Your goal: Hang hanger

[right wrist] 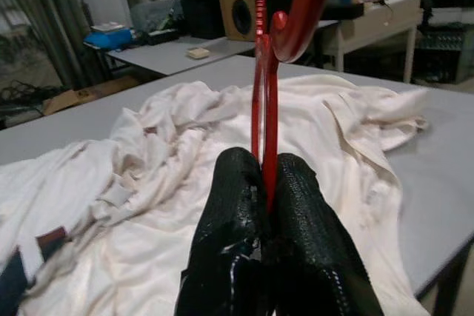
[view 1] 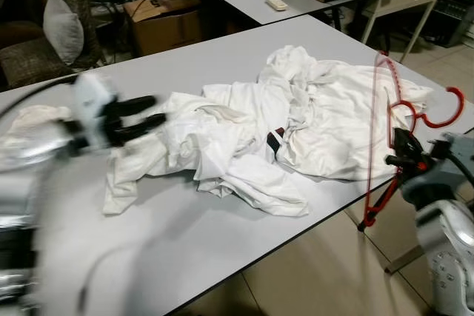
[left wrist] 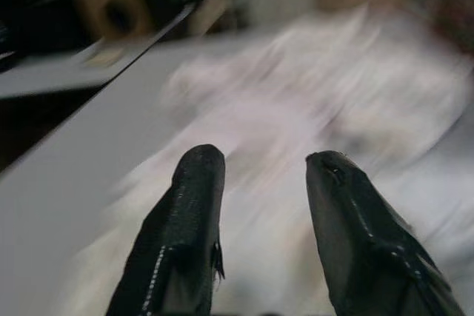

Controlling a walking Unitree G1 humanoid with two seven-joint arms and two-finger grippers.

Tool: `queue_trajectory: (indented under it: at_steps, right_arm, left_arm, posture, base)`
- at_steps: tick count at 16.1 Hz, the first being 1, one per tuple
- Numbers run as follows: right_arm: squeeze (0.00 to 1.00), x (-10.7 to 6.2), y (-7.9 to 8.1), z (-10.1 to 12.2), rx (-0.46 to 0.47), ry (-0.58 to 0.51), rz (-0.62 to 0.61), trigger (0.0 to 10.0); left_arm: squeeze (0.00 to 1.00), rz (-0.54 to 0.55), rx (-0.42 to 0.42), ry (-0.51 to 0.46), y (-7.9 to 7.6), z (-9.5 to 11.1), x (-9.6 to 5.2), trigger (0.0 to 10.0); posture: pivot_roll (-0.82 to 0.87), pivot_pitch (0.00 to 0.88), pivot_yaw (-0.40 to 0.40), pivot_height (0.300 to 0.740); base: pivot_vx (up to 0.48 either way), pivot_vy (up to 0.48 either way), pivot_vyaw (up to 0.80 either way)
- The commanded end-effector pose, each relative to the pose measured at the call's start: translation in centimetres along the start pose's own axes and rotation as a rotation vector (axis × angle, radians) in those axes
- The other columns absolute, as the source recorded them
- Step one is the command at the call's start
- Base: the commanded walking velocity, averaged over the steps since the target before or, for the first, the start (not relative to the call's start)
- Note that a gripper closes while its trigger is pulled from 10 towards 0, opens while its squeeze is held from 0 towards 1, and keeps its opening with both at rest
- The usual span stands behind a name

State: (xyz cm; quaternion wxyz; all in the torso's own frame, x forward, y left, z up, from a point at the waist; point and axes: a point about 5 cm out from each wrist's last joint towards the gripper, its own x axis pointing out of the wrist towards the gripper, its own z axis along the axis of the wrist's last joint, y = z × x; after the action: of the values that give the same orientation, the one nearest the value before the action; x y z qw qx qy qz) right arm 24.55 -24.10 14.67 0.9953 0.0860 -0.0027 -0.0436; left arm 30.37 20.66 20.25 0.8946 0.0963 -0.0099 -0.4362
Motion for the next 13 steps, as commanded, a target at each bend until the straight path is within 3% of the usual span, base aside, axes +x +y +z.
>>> queue_trajectory:
  at_steps: [1,3,6,8,10,12,13]
  right_arm:
    - [0.0,-0.1,0.0,0.2,0.007,0.002,0.001,10.0]
    - [0.0,-0.2,0.4,0.1,0.011,0.008,0.012,10.0]
    - [0.0,-0.5,1.3,-0.2,0.019,0.02,0.032,10.0]
    - [0.0,-0.8,1.7,-0.4,0.026,0.028,0.035,10.0]
    - [0.0,-1.2,2.0,-0.8,0.033,0.043,0.033,10.0]
    - [0.0,-1.4,2.1,-0.7,0.033,0.045,0.035,10.0]
    - [0.0,-1.4,2.1,-0.7,0.033,0.045,0.034,10.0]
  left_arm:
    - [0.0,-0.071,-0.024,-0.014,-1.0,0.4,1.3,10.0]
    - [0.0,-0.168,-0.039,0.08,-3.1,-1.2,3.8,10.0]
    - [0.0,-0.042,-0.02,0.263,-3.5,-4.5,6.4,10.0]
    - [0.0,0.031,0.063,0.333,-3.3,-5.1,6.8,10.0]
    - [0.0,0.036,0.125,0.444,-3.8,-6.7,6.5,10.0]
    - [0.0,0.055,0.15,0.476,-3.8,-7.4,6.4,10.0]
    - [0.0,0.055,0.147,0.468,-3.8,-7.3,6.5,5.0]
  posture:
    - [-0.16,0.0,0.029,0.74]
    - [-0.17,0.0,0.033,0.74]
    - [-0.18,0.0,0.041,0.74]
    - [-0.19,0.0,0.047,0.74]
    - [-0.2,0.0,0.051,0.74]
    - [-0.21,0.002,0.052,0.74]
    - [-0.21,0.003,0.049,0.74]
  base:
    - [0.0,0.0,0.0]
    - [0.0,0.0,0.0]
    - [0.0,0.0,0.0]
    - [0.0,0.0,0.0]
    - [0.0,0.0,0.0]
    - [0.0,0.0,0.0]
    - [0.0,0.0,0.0]
